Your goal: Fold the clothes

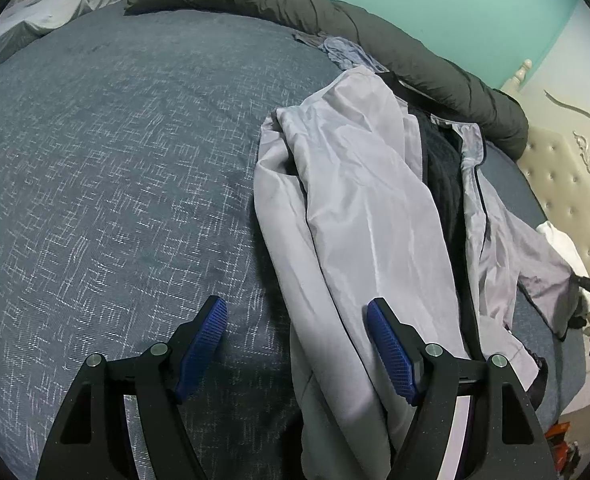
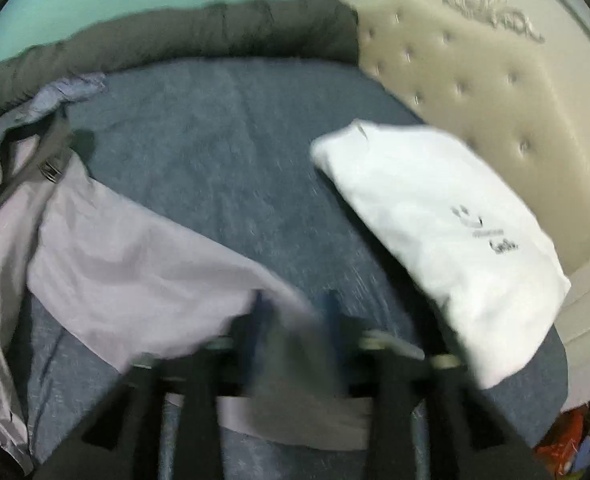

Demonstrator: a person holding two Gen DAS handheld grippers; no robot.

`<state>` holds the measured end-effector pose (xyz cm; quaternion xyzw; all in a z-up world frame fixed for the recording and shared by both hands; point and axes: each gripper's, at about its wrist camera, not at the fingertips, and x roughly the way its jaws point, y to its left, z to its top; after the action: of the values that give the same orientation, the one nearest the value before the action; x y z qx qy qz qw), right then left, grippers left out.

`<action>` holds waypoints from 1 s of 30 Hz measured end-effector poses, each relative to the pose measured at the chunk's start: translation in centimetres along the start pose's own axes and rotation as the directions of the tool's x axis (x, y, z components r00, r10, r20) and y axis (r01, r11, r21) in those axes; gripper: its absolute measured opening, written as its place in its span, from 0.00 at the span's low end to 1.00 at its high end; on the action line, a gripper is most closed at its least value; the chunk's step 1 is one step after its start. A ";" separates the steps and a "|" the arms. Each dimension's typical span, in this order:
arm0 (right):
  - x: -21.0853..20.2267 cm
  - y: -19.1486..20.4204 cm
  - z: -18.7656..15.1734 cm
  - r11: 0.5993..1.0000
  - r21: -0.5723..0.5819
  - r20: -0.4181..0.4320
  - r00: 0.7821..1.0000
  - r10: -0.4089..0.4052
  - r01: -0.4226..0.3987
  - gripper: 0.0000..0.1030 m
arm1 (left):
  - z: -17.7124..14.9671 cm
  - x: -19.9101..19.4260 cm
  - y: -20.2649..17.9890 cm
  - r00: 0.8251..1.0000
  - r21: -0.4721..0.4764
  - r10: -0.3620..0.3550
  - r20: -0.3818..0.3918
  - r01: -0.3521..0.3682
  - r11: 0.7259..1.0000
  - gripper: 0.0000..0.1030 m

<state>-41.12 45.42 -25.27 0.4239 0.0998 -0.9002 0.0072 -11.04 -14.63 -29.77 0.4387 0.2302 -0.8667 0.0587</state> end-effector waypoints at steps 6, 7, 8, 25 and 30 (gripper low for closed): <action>-2.7 5.9 -1.7 0.992 -0.031 0.054 0.990 0.127 -0.125 0.47 | 0.1 0.1 -0.9 1.000 0.010 -0.017 -0.003 0.017 1.000 0.74; -2.7 7.2 -2.1 0.988 -0.031 0.050 0.987 0.155 -0.154 0.47 | 0.1 0.0 -1.1 1.000 0.015 -0.016 -0.001 0.016 1.000 0.74; -2.6 8.6 -2.4 0.983 -0.030 0.046 0.982 0.185 -0.184 0.47 | 0.1 -0.1 -1.3 1.000 0.018 -0.015 0.000 0.015 1.000 0.74; -2.5 21.1 -6.7 0.937 -0.038 -0.004 0.937 0.349 -0.348 0.47 | 0.1 -0.6 -4.7 0.999 0.059 -0.049 0.010 0.048 0.997 0.80; -1.7 22.2 -7.7 0.931 -0.058 -0.024 0.933 0.360 -0.360 0.47 | -0.2 0.1 -5.9 0.998 0.071 -0.055 -0.012 0.055 0.996 0.80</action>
<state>-31.99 25.01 -32.61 0.4404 0.0483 -0.8773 0.1845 -12.69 -9.28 -27.88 0.4383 0.2117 -0.8734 0.0181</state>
